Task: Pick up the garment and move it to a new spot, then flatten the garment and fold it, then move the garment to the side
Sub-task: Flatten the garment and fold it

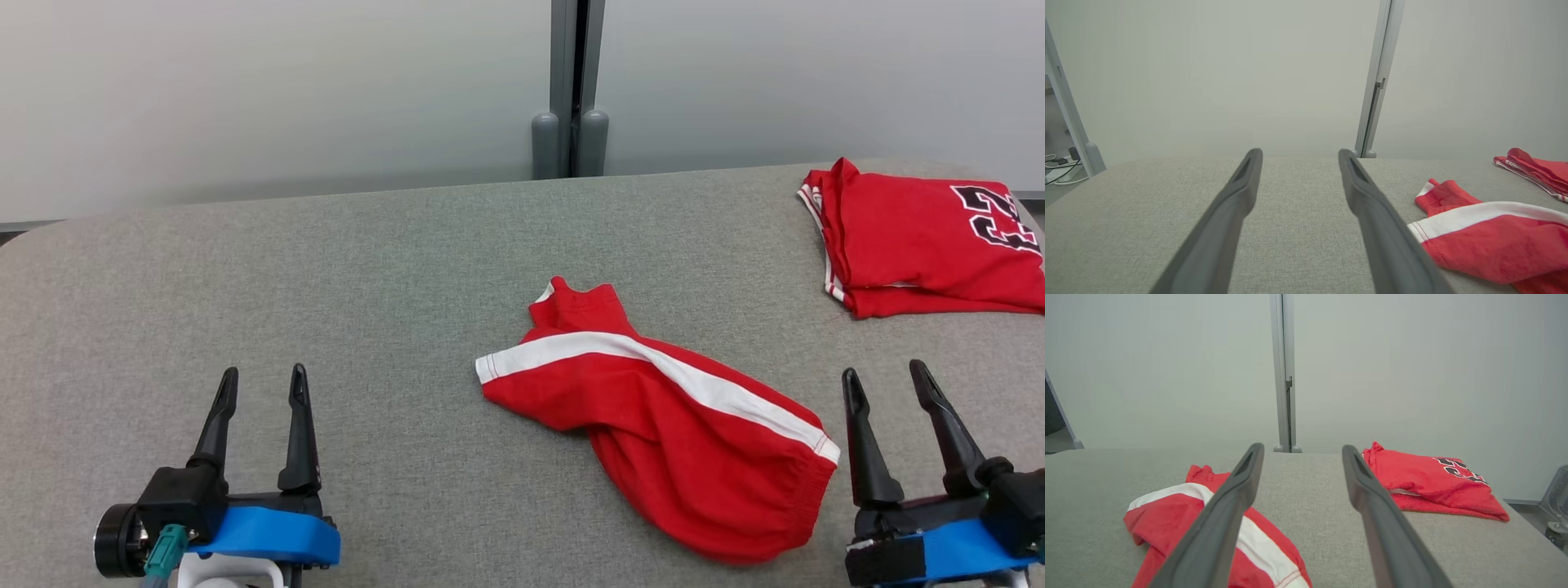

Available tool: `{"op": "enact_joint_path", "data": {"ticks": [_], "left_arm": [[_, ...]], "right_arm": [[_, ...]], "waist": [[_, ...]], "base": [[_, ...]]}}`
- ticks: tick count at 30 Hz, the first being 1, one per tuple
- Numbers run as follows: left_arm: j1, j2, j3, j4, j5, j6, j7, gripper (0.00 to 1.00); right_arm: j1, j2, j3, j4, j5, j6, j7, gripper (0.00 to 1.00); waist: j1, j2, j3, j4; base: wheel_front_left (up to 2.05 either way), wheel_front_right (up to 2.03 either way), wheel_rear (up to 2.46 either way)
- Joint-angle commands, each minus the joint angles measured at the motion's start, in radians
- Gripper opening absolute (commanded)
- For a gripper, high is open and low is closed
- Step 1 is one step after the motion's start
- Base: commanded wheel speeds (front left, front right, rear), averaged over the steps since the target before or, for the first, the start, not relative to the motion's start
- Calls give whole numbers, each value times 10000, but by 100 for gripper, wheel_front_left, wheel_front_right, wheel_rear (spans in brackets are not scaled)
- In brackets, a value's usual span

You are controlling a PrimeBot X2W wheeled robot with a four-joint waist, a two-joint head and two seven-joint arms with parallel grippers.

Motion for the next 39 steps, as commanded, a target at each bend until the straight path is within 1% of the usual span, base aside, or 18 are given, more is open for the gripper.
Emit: {"op": "enact_joint_path", "data": {"ticks": [1, 4, 7, 10, 15, 22, 31, 35, 39], "left_arm": [[38, -9, 61, -44, 56, -54, -44, 100], [64, -11, 64, -54, 71, -52, -44, 100], [50, -11, 70, -69, 81, -40, -44, 100], [26, -9, 91, -87, 75, -44, -44, 100], [41, -11, 117, -24, 90, -52, -44, 100], [96, -9, 186, 42, 45, -74, -44, 100], [37, -11, 163, 75, 16, -56, -44, 100], [-360, -1, -80, 197, 140, -134, -44, 100], [-1072, 169, -507, 530, 137, -242, -44, 100]], "right_arm": [[-182, 117, 22, -200, -110, 1, -42, 100], [-376, 338, 398, -517, -218, 1, -47, 100], [-580, 497, 708, -564, -263, 1, -48, 100], [-864, 650, 861, -362, -186, 1, -46, 100], [-988, 798, 863, 553, -258, 1, 74, 100], [-1013, 875, 825, 1463, -380, 1, 381, 100], [-1193, 901, 925, 1627, -261, 1, 321, 100], [-1293, 901, 970, 1518, -193, 1, 288, 100], [-1460, 899, 1009, 1467, -192, 1, 236, 100]], "waist": [[0, -1, -4, 33], [0, -1, -7, 114], [0, -1, -13, 222], [0, -1, -16, 330], [0, -1, -89, 507], [0, -1, -147, 559], [0, -1, -130, 483], [0, -1, -24, 430], [0, -1, 92, 288]], "base": [[0, 0, 0], [0, 0, 0], [0, 0, 0], [0, 0, 0], [0, 0, 0], [0, 0, 0], [0, 0, 0], [0, 0, 0], [0, 0, 0]]}}
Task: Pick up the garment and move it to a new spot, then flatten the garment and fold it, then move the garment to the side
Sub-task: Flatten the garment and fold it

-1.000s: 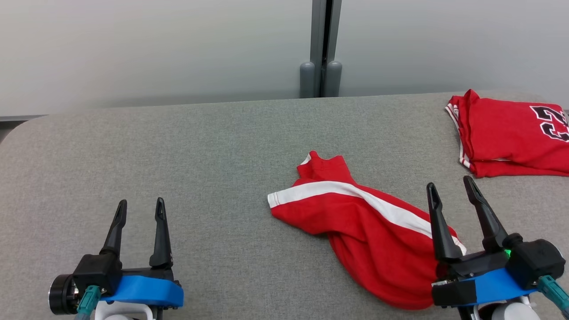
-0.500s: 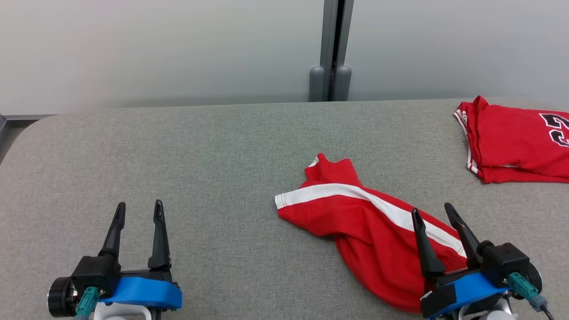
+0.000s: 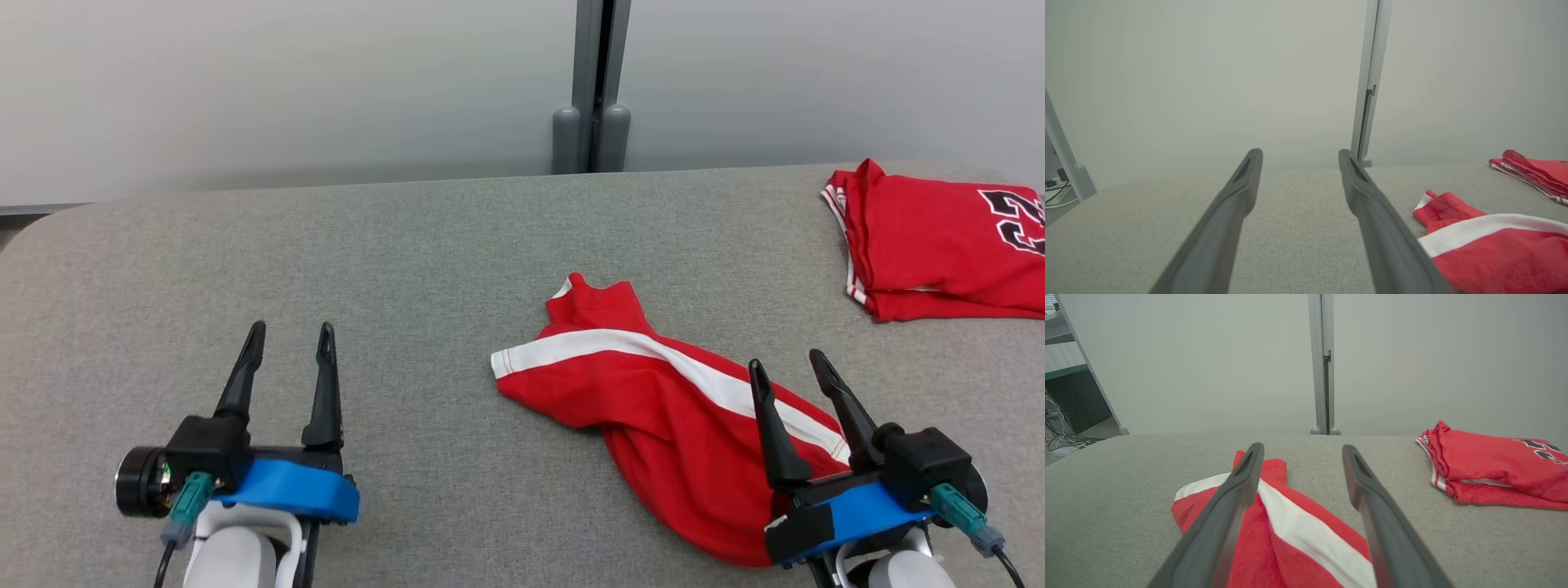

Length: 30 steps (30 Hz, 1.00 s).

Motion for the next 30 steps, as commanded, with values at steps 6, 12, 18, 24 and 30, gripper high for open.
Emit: {"op": "enact_joint_path", "data": {"ticks": [6, 12, 18, 24, 30], "left_arm": [[-1749, 510, -1246, 931, -245, -165, 419, 100], [-2846, 875, -2516, 1523, -986, -142, 1127, 100], [-3820, 1148, -3854, 2335, -1981, -144, 2028, 100], [-4295, 1322, -5111, 3353, -2827, -145, 2782, 100], [-4609, 1496, -6236, 4233, -3438, -146, 3257, 100]], "right_arm": [[-357, 0, 78, -187, 68, 1, -104, 100], [-440, -1, 94, -297, 89, 1, -118, 100], [-607, 1, 89, -385, 112, 1, -165, 100], [-693, 0, 119, -415, 136, 1, -195, 100], [-807, 2, 102, -398, 112, 1, -237, 100]], "waist": [[0, 0, 218, -373], [0, 0, 469, -692], [0, 0, 796, -1031], [0, 0, 1029, -1272], [0, 0, 1179, -1373]], "base": [[0, 0, 0], [0, 0, 0], [0, 0, 0], [0, 0, 0], [0, 0, 0]]}}
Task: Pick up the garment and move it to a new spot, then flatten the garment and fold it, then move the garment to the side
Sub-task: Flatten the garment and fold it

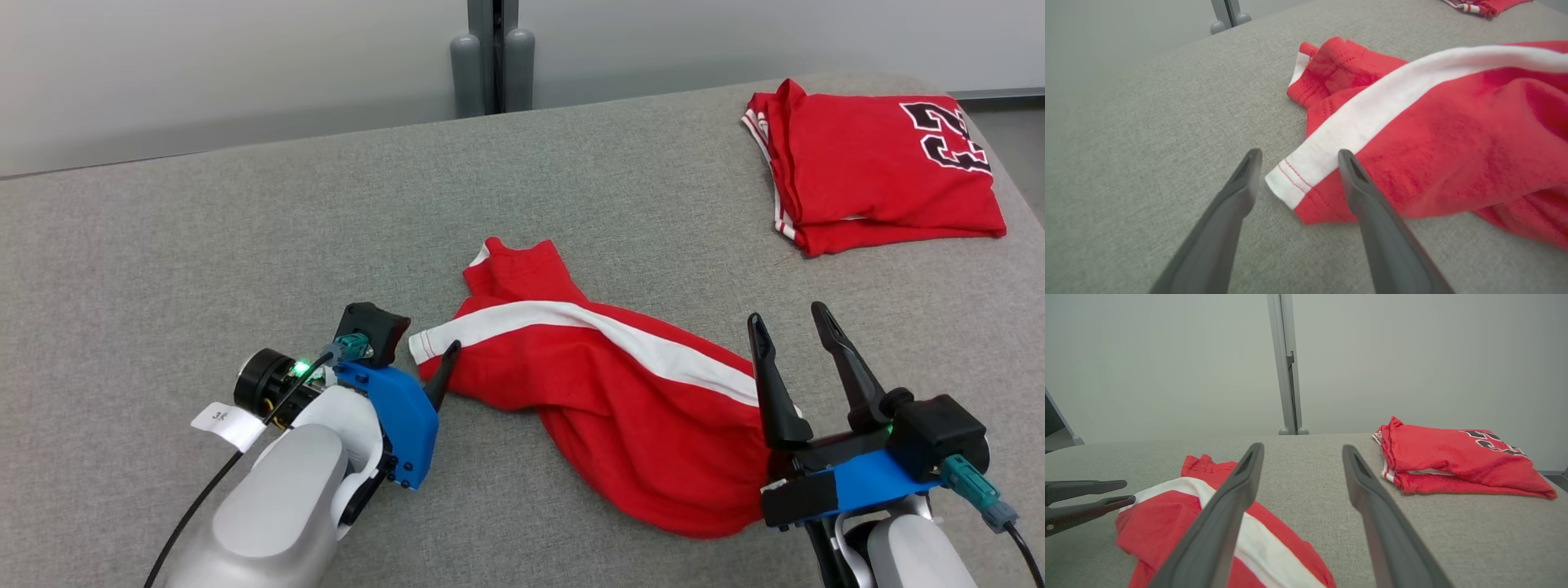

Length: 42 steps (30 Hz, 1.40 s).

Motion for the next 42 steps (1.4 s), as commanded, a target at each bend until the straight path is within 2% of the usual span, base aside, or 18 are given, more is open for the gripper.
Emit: {"op": "enact_joint_path", "data": {"ticks": [1, 17, 18, 19, 20, 25, 29, 35, 42], "left_arm": [[-272, 78, -141, 136, -90, -13, 81, 100], [-1122, -46, -1855, 1982, -1017, -13, -52, 100], [-1159, -60, -1965, 2053, -1072, -13, -82, 81], [-1261, -66, -2142, 2184, -1132, -13, -249, 39], [-1313, -72, -2216, 2251, -1158, -13, -328, 2], [-1622, -64, -2440, 2475, -1379, -11, -984, 0], [-1964, 12, -2215, 2825, -1561, -11, -1713, 0], [-2676, 533, -1578, 3337, -1804, 274, -2699, 0], [-2986, 1241, -940, 3192, -1912, 728, -3213, 0]], "right_arm": [[-192, -6, -4, -20, 12, 1, -63, 100], [-411, -7, 55, 70, 83, 1, -105, 100], [-414, -7, 48, 61, 87, 1, -109, 100], [-413, -7, 33, 66, 92, 1, -120, 100], [-413, -7, 24, 73, 95, 1, -124, 100], [-414, -7, 16, 89, 102, 1, -141, 100], [-409, -7, -35, 84, 59, 1, -156, 100], [-231, -7, -226, 71, -36, 1, -154, 100], [-108, -9, -436, 54, -100, 1, -159, 100]], "waist": [[-1, -1, 24, -15], [-1, -1, 392, -418], [-1, -1, 401, -429], [-1, -1, 416, -435], [-1, -1, 417, -431], [-1, -1, 372, -357], [-1, -1, 300, -246], [-1, -1, 187, -24], [-1, -1, 1, 366]], "base": [[0, 0, 0], [0, 0, 0], [0, 0, 0], [0, 0, 0], [0, 0, 0], [0, 0, 0], [0, 0, 0], [0, 0, 0], [0, 0, 0]]}}
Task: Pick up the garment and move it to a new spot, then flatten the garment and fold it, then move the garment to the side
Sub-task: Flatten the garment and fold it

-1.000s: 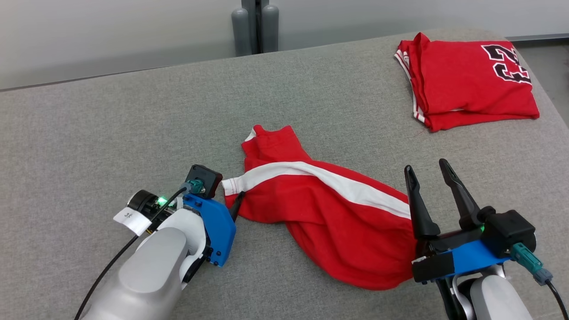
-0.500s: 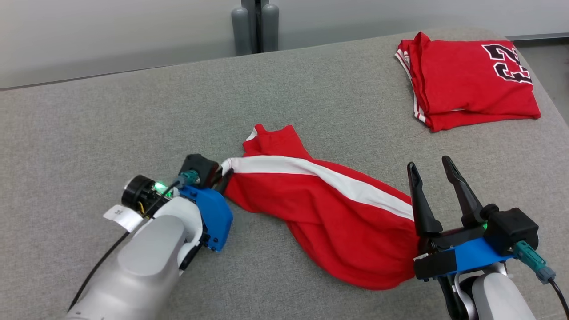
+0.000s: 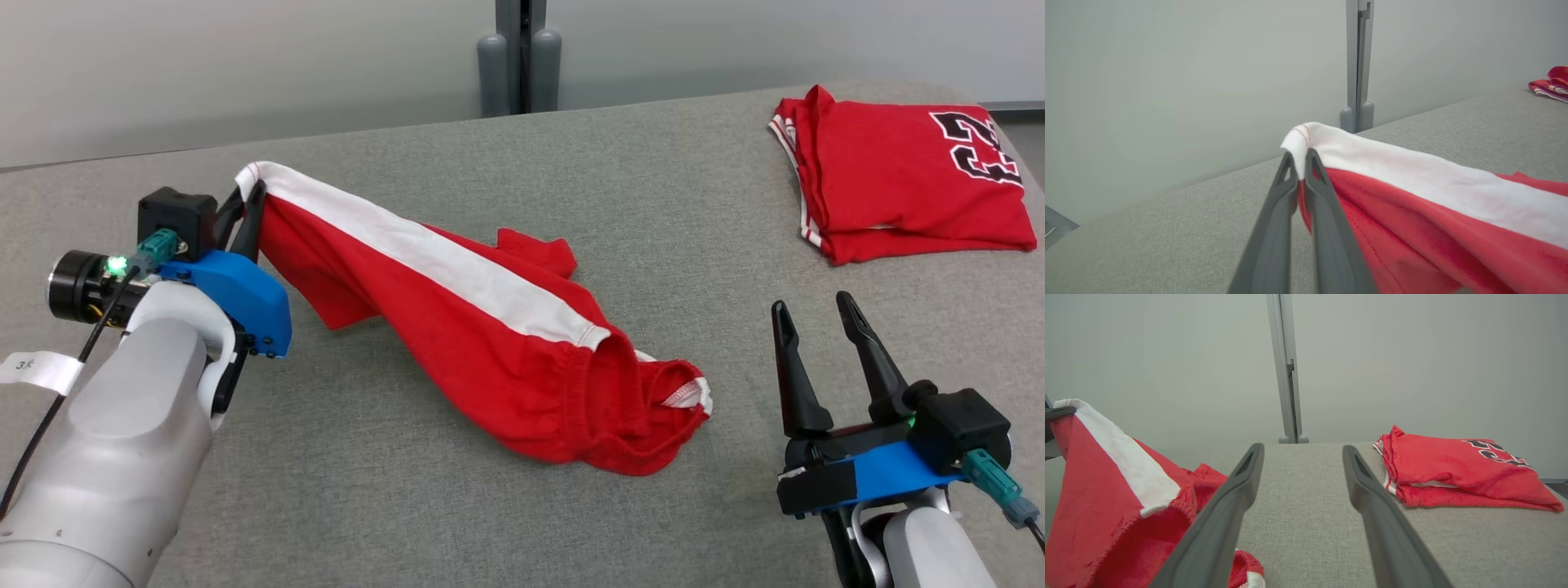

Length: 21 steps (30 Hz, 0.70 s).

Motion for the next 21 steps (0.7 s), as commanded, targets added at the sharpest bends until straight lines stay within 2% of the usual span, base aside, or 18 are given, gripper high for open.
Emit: {"op": "enact_joint_path", "data": {"ticks": [1, 8, 16, 21], "left_arm": [[-24, 121, 74, -180, 73, 141, -73, 0], [1042, 333, 140, -1679, 554, 363, -112, 0], [3436, 400, 119, -3920, 1043, 843, -115, 0], [4931, 497, 350, -5028, 979, 1223, -117, 0]], "right_arm": [[86, -9, -33, -23, -64, 1, -41, 100], [293, -9, -33, 91, -22, 1, -45, 100], [637, -9, -244, 122, -59, 1, -46, 100], [725, -12, -290, 131, -46, 1, -45, 100]], "waist": [[0, 0, -44, 102], [0, 0, -418, 634], [0, 0, -894, 1453], [0, 0, -1065, 1880]], "base": [[0, 0, 0], [0, 0, 0], [0, 0, 0], [0, 0, 0]]}}
